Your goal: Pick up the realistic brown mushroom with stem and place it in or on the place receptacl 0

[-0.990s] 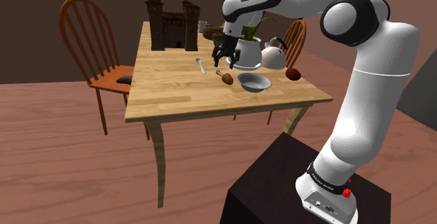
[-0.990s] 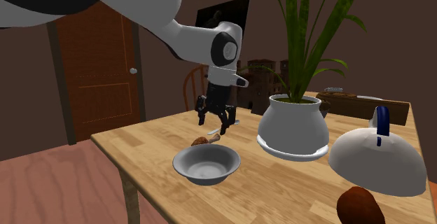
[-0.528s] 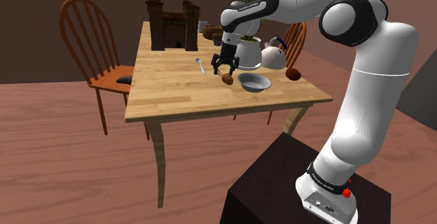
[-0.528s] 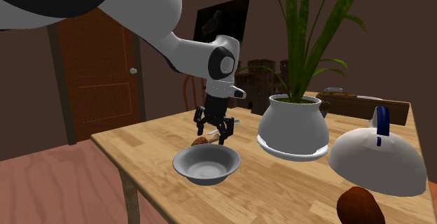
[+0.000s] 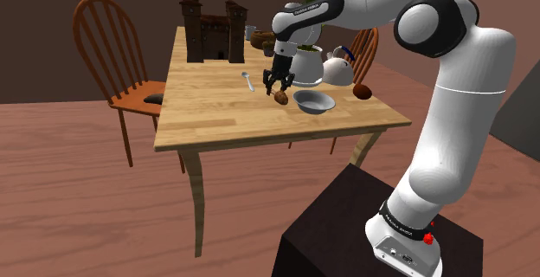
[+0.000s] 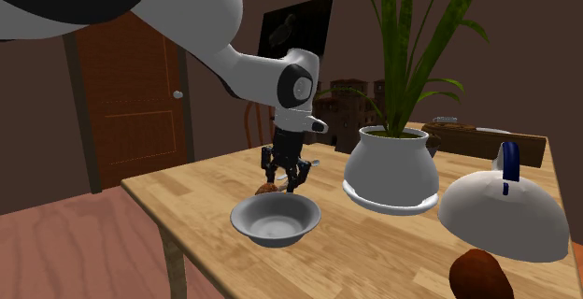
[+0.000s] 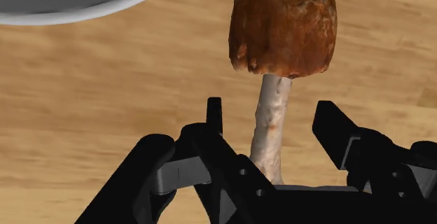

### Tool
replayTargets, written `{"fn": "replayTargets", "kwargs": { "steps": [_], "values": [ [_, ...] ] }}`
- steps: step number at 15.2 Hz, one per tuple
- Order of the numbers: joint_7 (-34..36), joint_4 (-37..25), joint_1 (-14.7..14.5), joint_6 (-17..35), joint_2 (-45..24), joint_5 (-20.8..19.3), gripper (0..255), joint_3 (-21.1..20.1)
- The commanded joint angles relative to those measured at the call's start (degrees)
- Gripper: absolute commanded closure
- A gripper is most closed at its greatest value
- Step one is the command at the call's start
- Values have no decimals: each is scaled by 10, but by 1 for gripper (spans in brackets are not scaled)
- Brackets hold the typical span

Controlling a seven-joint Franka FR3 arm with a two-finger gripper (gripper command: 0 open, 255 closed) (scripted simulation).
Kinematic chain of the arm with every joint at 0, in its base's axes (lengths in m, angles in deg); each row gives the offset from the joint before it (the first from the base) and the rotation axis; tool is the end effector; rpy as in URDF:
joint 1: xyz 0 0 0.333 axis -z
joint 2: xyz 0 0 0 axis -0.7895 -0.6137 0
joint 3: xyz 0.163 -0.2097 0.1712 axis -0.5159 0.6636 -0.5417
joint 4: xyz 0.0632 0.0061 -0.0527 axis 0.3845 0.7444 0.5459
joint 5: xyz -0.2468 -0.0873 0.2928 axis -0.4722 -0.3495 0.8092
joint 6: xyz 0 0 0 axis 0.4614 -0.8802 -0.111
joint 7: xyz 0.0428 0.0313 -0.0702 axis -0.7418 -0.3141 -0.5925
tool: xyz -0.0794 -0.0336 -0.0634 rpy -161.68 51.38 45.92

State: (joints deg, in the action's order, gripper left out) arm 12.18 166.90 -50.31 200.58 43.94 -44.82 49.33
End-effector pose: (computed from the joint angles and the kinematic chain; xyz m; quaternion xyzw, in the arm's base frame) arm 0.6093 -0.0941 0.4214 -0.9785 0.1861 0.0270 0.0843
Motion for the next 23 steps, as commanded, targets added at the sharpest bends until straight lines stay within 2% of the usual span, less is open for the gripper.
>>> {"fn": "replayTargets", "kwargs": {
  "steps": [1,9,23],
  "values": [
    [0,0,0,0,0,0,255,0],
    [0,0,0,0,0,0,255,0],
    [19,-81,2,-99,20,-9,255,2]
  ]
}}
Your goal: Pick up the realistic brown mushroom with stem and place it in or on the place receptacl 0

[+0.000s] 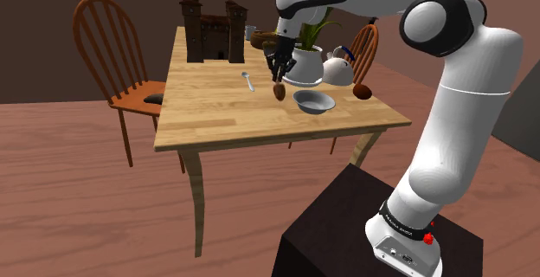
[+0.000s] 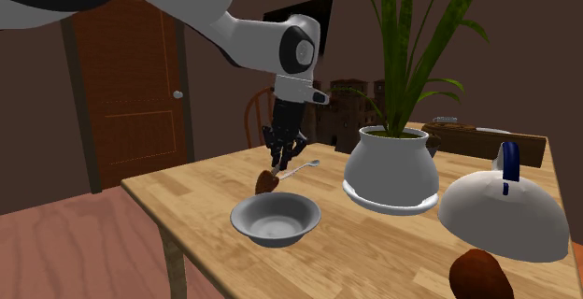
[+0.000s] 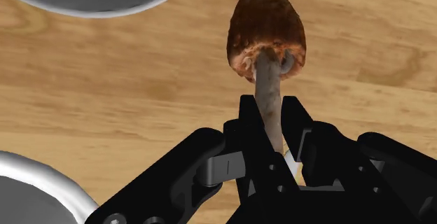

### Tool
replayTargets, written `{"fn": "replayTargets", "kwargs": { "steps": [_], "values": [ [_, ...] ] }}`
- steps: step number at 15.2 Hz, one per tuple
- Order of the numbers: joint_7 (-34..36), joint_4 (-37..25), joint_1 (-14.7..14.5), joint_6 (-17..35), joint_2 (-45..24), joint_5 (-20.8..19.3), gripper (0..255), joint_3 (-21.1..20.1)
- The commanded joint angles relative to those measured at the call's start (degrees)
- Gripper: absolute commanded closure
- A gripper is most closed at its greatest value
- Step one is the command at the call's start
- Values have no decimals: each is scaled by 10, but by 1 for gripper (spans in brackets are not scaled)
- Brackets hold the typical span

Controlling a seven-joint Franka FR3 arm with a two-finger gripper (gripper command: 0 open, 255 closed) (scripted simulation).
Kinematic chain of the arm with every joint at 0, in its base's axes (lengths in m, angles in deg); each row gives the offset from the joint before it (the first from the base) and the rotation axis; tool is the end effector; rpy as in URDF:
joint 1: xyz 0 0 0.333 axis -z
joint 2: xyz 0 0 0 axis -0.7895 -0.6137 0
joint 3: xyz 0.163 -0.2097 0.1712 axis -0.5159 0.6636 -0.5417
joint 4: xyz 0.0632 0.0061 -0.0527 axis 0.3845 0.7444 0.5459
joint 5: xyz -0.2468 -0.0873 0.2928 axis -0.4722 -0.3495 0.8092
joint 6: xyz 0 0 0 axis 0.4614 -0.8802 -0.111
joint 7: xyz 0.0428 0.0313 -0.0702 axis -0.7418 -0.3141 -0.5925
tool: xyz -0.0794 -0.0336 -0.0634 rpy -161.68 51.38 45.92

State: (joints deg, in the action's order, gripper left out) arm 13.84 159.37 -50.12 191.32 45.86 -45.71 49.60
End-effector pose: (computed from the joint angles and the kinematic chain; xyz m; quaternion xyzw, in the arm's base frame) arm 0.6092 -0.0951 0.4907 -0.9785 0.1861 0.0267 0.0843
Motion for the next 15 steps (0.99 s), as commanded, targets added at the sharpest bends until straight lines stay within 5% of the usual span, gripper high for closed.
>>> {"fn": "replayTargets", "kwargs": {
  "steps": [1,9,15],
  "values": [
    [3,-13,0,-14,1,-1,255,0],
    [12,-74,2,-73,0,-2,255,1],
    [-18,86,14,-45,129,-25,255,16]
  ]
}}
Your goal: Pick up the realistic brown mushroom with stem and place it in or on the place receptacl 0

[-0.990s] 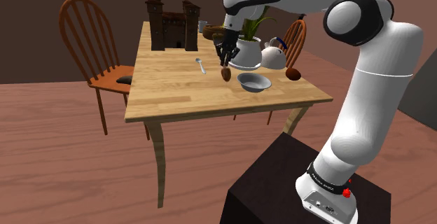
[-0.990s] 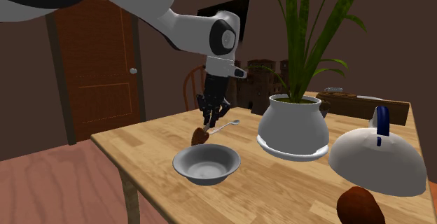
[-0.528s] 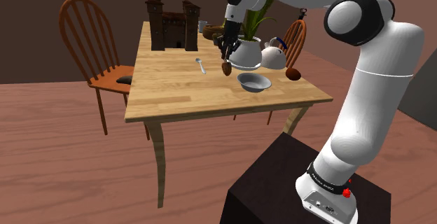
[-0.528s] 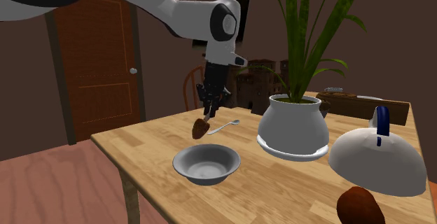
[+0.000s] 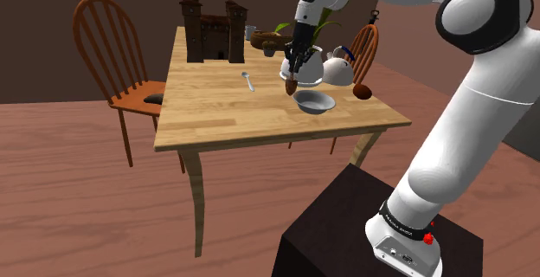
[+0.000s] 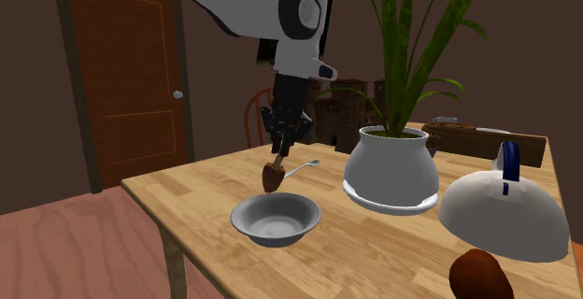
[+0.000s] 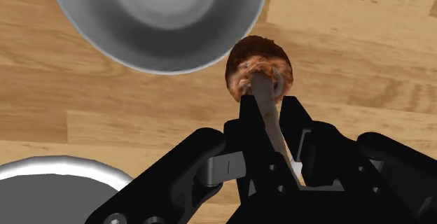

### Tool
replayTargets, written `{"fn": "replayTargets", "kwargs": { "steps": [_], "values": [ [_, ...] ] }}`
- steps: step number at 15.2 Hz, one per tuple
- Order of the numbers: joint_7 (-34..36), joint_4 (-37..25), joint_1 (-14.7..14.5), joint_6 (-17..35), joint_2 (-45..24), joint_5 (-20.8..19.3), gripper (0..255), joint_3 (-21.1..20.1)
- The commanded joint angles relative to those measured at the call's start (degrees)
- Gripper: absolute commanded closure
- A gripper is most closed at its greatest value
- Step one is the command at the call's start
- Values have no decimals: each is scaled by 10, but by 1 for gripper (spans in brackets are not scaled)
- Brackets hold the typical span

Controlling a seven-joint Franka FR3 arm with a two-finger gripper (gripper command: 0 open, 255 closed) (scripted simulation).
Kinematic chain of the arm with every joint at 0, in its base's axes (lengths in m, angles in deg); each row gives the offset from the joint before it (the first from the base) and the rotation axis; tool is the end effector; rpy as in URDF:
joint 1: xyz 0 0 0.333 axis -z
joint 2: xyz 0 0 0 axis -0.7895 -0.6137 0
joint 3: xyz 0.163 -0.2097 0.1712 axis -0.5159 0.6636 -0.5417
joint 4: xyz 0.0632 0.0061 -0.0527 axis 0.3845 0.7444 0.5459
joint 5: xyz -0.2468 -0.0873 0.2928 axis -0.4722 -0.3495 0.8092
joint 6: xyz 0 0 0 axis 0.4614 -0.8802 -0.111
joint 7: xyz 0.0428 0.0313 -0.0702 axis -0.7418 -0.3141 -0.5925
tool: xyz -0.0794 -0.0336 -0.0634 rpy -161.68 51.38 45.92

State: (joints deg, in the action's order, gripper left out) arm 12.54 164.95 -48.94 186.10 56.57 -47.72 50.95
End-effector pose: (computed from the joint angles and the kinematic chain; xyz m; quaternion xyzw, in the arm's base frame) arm 0.5479 -0.1161 0.5460 -0.9785 0.1862 0.0261 0.0844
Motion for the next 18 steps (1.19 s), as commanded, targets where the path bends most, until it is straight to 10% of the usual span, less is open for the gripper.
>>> {"fn": "replayTargets", "kwargs": {
  "steps": [1,18],
  "values": [
    [-10,53,5,9,42,-9,255,5],
    [-47,227,21,102,121,-26,255,20]
  ]
}}
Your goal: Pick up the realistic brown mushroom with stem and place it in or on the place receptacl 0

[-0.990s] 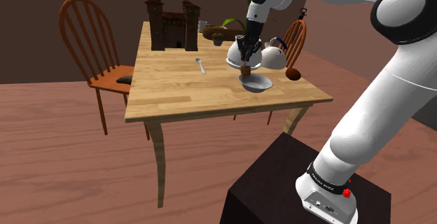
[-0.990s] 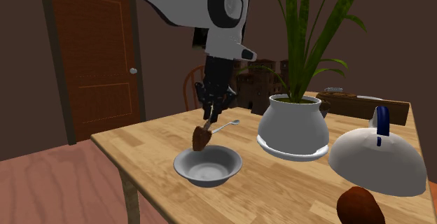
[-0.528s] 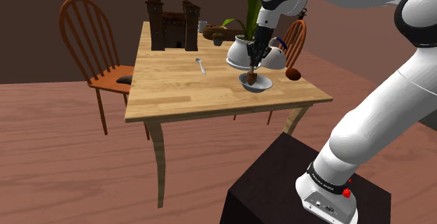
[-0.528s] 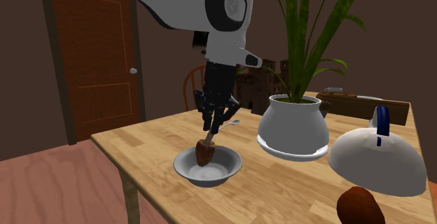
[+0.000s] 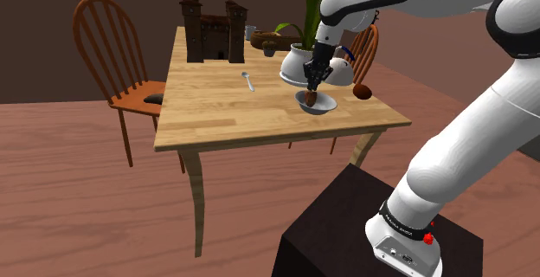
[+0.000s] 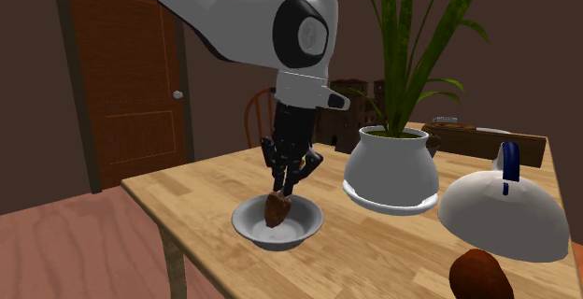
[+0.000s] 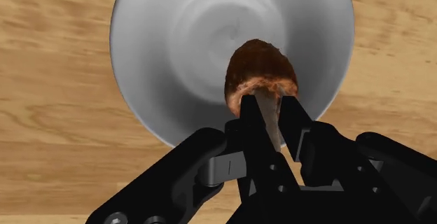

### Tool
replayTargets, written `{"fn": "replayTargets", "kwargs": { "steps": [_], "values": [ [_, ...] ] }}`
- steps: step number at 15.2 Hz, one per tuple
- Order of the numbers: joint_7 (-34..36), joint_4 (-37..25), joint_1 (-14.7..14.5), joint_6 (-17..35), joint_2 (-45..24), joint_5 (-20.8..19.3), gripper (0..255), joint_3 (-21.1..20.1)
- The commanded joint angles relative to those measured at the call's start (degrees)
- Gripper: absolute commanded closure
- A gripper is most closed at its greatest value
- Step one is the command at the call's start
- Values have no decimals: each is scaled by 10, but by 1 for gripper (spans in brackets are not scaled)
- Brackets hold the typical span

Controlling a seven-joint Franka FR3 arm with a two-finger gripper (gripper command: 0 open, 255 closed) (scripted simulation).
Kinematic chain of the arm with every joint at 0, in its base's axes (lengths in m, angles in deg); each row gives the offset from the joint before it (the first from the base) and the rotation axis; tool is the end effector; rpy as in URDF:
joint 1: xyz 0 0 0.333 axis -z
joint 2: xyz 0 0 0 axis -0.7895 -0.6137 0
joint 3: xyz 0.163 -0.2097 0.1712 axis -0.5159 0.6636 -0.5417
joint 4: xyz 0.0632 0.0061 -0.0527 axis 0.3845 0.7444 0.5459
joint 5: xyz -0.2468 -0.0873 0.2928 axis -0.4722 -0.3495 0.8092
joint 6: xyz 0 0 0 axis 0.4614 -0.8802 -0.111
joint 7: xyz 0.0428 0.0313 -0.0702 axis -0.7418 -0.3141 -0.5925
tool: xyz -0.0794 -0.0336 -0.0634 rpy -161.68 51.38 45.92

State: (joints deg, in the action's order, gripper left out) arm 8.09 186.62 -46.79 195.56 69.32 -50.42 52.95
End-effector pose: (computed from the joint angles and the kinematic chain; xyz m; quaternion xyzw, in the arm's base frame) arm 0.4647 -0.1445 0.4940 -0.9787 0.1866 0.0185 0.0838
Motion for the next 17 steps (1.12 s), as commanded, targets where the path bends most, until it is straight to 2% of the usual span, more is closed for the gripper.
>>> {"fn": "replayTargets", "kwargs": {
  "steps": [1,9,10,15,17],
  "values": [
    [-3,17,0,15,-8,2,255,0],
    [-4,21,-2,20,-9,2,255,2],
    [1,27,-4,22,-4,1,0,-1],
    [-4,21,-2,20,-9,2,0,2],
    [-3,-13,0,-18,-5,-1,0,4]
  ]
}}
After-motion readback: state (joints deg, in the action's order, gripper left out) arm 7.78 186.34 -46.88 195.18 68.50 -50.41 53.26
